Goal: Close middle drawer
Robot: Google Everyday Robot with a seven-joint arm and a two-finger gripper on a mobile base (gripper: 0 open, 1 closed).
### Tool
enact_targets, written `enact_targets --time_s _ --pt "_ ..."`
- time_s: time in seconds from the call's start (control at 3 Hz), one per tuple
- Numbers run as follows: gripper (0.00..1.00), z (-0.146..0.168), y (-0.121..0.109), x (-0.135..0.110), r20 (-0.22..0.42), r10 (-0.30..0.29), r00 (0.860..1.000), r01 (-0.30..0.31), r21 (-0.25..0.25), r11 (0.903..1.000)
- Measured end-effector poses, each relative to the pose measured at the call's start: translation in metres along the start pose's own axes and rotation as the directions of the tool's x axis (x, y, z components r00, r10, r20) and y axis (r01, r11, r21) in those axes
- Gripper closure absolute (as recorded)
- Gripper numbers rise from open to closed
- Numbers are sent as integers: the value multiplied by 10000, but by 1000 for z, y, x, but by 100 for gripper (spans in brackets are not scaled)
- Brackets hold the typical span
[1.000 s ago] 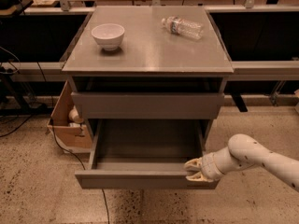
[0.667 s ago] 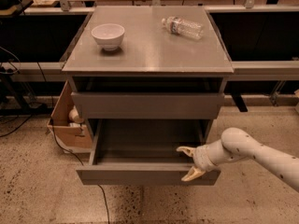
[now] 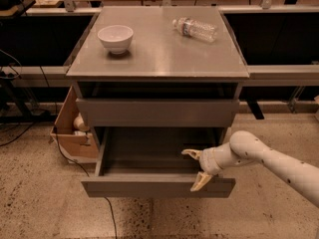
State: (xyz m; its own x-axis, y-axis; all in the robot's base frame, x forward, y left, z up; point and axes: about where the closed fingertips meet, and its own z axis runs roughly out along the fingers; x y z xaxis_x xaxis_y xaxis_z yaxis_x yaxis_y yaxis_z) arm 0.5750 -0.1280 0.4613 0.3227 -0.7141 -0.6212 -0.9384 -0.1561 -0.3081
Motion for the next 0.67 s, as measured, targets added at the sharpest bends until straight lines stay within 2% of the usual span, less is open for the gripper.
enact_targets --time_s 0.33,0.67 --pt "44 3 -10 -5 155 -155 9998 152 214 9997" --pt "74 4 -15 -7 220 -200 9996 190 410 9990"
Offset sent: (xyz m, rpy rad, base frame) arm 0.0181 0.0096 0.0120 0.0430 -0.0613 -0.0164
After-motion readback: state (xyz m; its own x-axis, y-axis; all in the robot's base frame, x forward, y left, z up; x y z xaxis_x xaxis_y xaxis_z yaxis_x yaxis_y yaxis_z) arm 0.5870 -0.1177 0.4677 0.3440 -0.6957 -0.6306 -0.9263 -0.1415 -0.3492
